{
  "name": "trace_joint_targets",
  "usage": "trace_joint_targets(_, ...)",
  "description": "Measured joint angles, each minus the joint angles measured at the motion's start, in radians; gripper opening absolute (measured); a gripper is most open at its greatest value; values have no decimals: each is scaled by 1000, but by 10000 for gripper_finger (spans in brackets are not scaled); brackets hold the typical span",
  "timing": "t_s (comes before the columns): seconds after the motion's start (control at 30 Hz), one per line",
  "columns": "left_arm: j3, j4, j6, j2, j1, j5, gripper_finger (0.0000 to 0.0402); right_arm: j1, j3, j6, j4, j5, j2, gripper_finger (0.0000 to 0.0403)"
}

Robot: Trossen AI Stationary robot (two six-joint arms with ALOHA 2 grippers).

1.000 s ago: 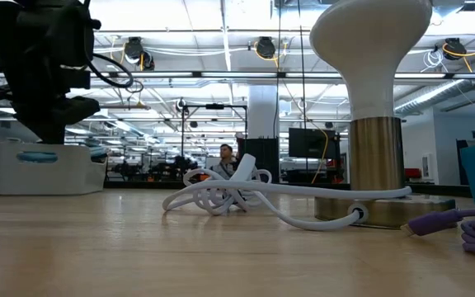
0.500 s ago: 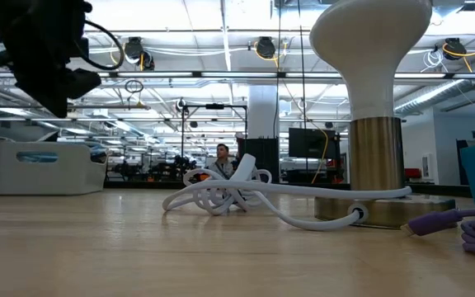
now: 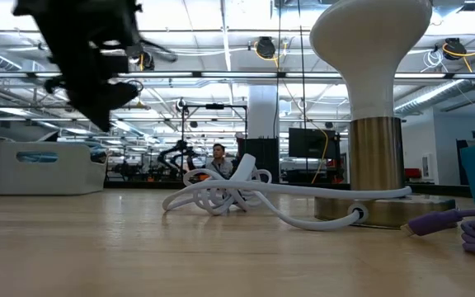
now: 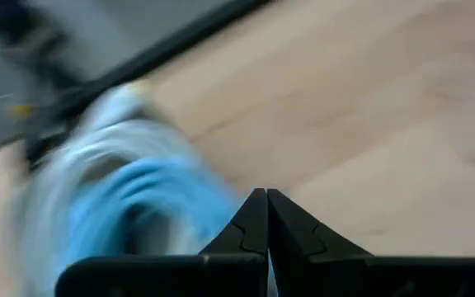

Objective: Pick & Place USB Port
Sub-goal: Put the purple USB cable into the blue bin

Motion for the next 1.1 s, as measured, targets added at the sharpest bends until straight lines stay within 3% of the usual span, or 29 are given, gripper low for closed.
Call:
trace_joint_targets(0.13, 0, 333, 332, 10, 32, 180, 1, 19, 0, 6, -26, 0, 0, 155)
trace_joint_targets(0.23, 1, 535, 467, 26, 6, 325, 1, 41, 0, 7, -31, 0, 0, 155)
trace_joint_targets(0.37, 3, 603, 426, 60, -52, 493, 1, 84, 0, 1, -22, 1, -3, 155)
trace_joint_targets(0.5, 2, 586, 374, 105, -214, 532, 1, 147, 0, -3, -12, 0, -19, 155)
trace_joint_targets(0.63, 3, 678, 348, 145, -444, 455, 1, 223, 0, 42, -33, -66, -20, 155)
trace_joint_targets(0.73, 3, 767, 327, 154, -602, 282, 1, 265, 0, 196, -30, -313, -20, 155)
trace_joint_targets(0.83, 1, 784, 325, 153, -712, 144, 1, 287, 2, 479, -102, -517, -8, 155)
trace_joint_targets(1.0, 3, 808, 340, 154, -812, 15, 1, 287, -1, 1073, -425, -605, 62, 155)
trace_joint_targets(1.1, 3, 810, 340, 154, -828, -27, 1, 273, -1, 1269, -515, -661, 110, 155)
